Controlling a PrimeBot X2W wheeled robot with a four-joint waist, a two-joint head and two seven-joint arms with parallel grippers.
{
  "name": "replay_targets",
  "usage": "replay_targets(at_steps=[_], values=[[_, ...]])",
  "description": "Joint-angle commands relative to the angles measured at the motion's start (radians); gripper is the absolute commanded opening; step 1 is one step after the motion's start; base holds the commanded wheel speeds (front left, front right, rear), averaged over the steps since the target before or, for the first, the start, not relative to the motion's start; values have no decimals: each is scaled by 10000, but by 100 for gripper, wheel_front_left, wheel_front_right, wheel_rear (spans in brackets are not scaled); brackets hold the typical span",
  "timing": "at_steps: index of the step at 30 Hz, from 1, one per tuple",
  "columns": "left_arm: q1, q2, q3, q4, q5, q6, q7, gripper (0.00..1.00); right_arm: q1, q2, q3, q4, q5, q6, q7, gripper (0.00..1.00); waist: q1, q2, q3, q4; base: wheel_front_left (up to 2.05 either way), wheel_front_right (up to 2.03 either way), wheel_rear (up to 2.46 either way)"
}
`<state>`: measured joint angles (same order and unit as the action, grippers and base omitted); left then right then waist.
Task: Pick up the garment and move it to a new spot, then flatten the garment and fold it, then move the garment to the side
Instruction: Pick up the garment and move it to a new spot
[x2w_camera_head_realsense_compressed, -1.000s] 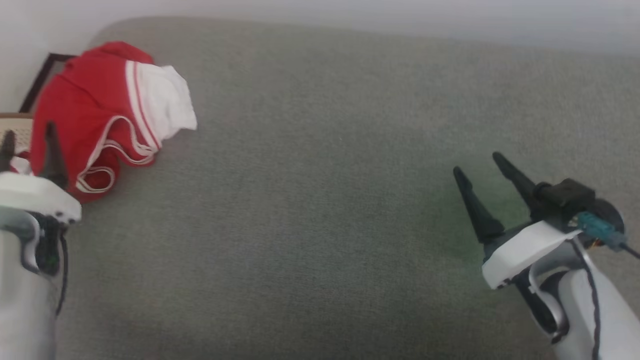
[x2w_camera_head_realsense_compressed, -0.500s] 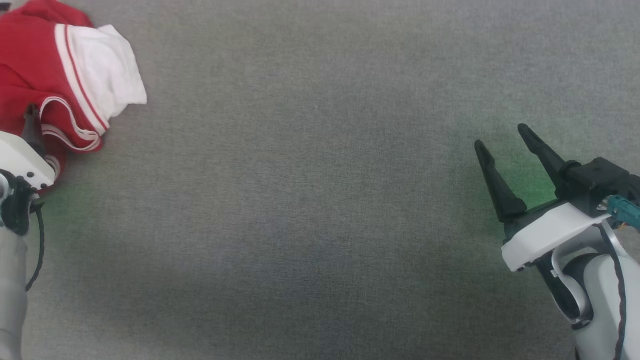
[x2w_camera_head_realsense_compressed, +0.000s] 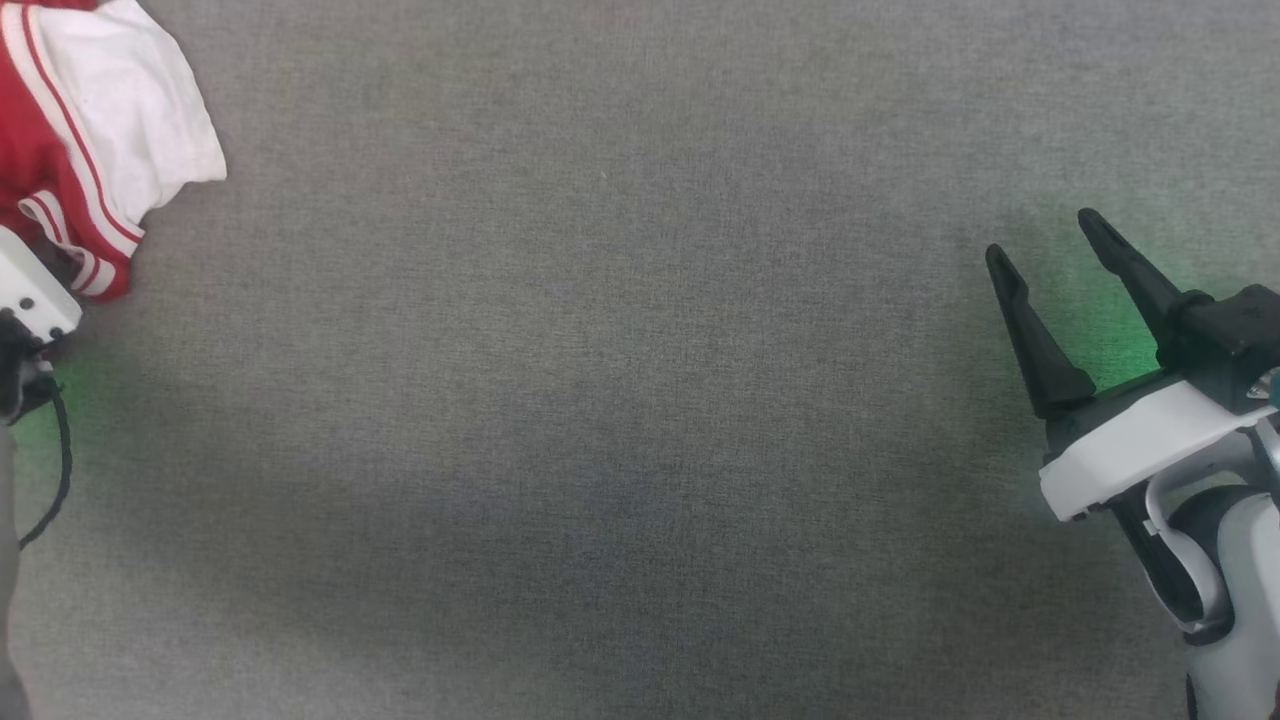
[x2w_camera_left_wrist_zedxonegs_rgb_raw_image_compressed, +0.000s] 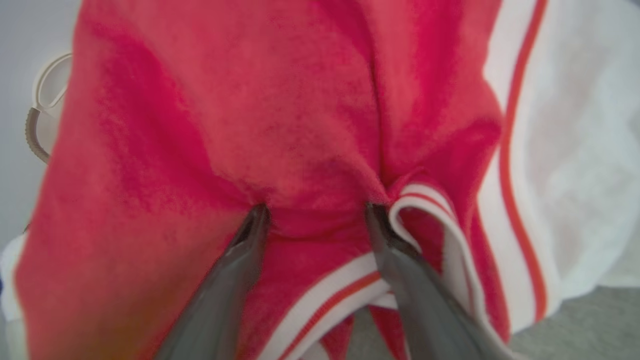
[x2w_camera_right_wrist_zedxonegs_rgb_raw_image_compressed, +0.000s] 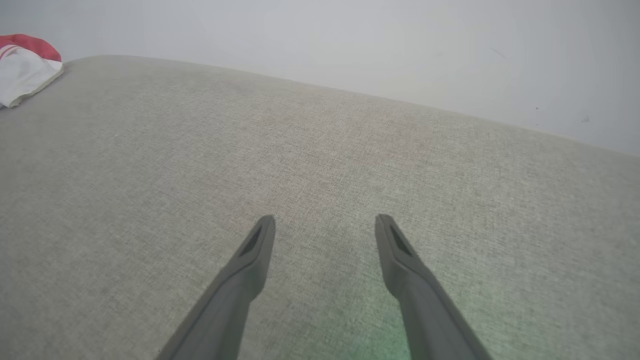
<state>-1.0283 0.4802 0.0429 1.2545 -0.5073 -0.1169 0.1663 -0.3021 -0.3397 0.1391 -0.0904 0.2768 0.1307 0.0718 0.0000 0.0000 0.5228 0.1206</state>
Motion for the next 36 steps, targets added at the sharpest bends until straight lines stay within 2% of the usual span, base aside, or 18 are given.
replay_targets(at_steps=[1,5,6,7,10,22,28,36], values=[[74,-282,-18,194,-134,53,273,100,-5,-13,-17,-107,-10,1,70,100,0,0,123,10,0,0,0],[105,-455,-94,333,-177,104,685,100,-13,-16,-8,-246,-41,1,169,100,0,0,216,36,0,0,0],[123,-502,-109,364,-192,93,781,78,-46,-34,23,-263,-42,1,174,100,0,0,225,37,0,0,0],[118,-514,-100,391,-200,104,682,0,-140,-22,43,-284,-57,1,207,100,0,0,227,43,0,0,0],[36,-290,-100,336,-136,180,42,0,-200,28,46,-261,-65,1,87,100,0,0,142,35,0,0,0],[-725,689,-869,-614,290,-113,-1805,0,-6,519,216,585,1,1,-572,100,0,0,-1236,44,0,0,0],[-958,1056,-1671,-1544,306,-136,-2075,0,118,815,359,1093,22,1,-893,100,0,0,-2065,43,0,0,0],[-834,1573,-2706,-3098,-300,-138,-1633,0,357,1147,261,1522,-5,1,-1248,100,0,0,-2946,2,0,0,0]])
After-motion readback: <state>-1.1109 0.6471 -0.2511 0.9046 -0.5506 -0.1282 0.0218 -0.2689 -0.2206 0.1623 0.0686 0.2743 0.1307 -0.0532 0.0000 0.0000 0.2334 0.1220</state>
